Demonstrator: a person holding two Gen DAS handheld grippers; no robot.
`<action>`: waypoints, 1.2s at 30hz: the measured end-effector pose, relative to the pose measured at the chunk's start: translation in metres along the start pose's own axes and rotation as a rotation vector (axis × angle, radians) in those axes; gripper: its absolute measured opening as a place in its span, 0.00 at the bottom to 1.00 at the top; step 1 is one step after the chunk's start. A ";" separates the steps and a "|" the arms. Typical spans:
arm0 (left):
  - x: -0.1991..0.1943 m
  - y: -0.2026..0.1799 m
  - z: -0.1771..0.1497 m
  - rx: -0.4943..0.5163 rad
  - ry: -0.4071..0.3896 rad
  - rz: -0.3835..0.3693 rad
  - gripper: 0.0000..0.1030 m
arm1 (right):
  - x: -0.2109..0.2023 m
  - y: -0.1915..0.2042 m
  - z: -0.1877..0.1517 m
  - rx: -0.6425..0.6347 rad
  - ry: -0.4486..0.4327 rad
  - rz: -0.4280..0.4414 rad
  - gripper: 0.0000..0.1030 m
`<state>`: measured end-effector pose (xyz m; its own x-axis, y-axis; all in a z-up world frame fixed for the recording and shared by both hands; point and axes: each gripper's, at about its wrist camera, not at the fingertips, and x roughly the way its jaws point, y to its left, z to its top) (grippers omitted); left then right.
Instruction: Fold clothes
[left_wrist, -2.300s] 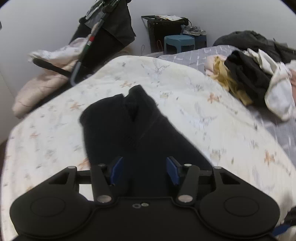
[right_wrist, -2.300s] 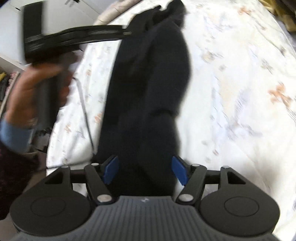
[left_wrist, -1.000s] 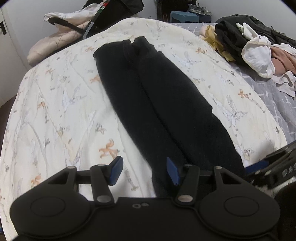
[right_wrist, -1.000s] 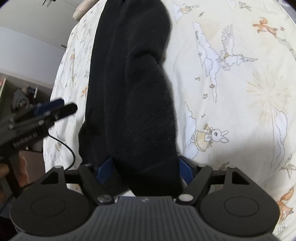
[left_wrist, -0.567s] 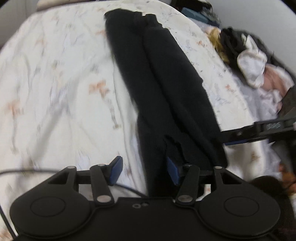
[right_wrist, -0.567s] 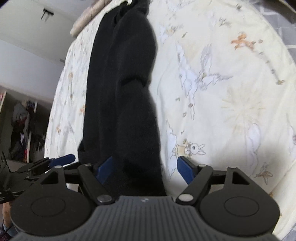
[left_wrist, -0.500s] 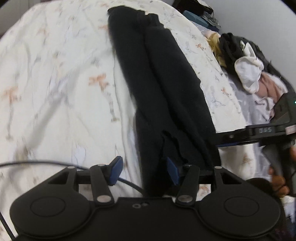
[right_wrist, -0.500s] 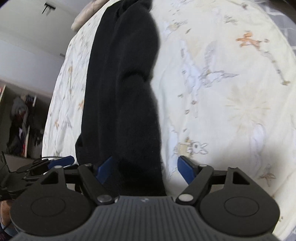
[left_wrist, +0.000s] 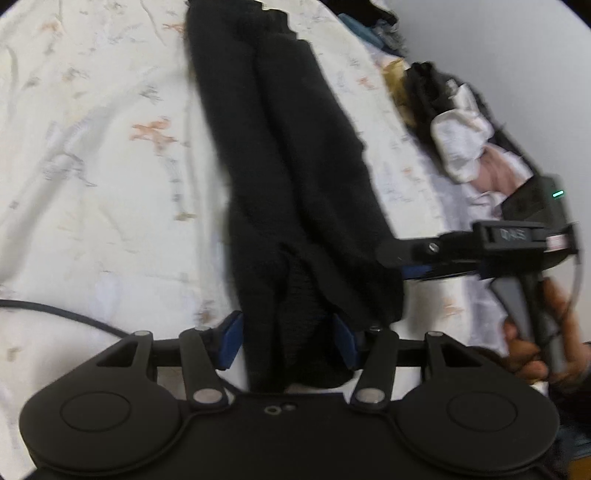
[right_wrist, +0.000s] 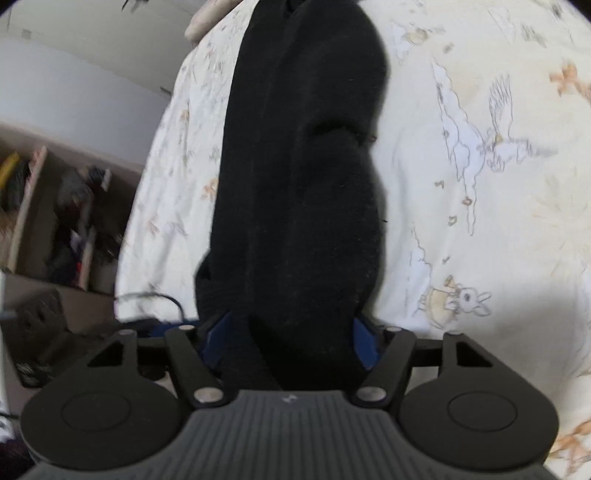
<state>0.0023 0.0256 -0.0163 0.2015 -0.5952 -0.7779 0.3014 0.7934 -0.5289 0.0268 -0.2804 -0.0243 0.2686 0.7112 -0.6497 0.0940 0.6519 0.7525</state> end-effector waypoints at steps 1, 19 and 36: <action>0.002 0.001 0.000 -0.011 0.006 -0.007 0.48 | -0.002 -0.008 0.001 0.043 -0.009 0.035 0.60; 0.010 0.027 0.028 -0.220 -0.203 -0.356 0.10 | -0.002 -0.025 0.011 0.161 -0.048 0.167 0.56; 0.044 0.046 0.166 -0.223 -0.356 -0.187 0.21 | 0.010 0.000 0.150 0.143 -0.281 0.171 0.57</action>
<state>0.1795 0.0148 -0.0182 0.4822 -0.7064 -0.5181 0.1624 0.6533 -0.7395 0.1738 -0.3128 -0.0148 0.5435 0.6934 -0.4730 0.1531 0.4722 0.8681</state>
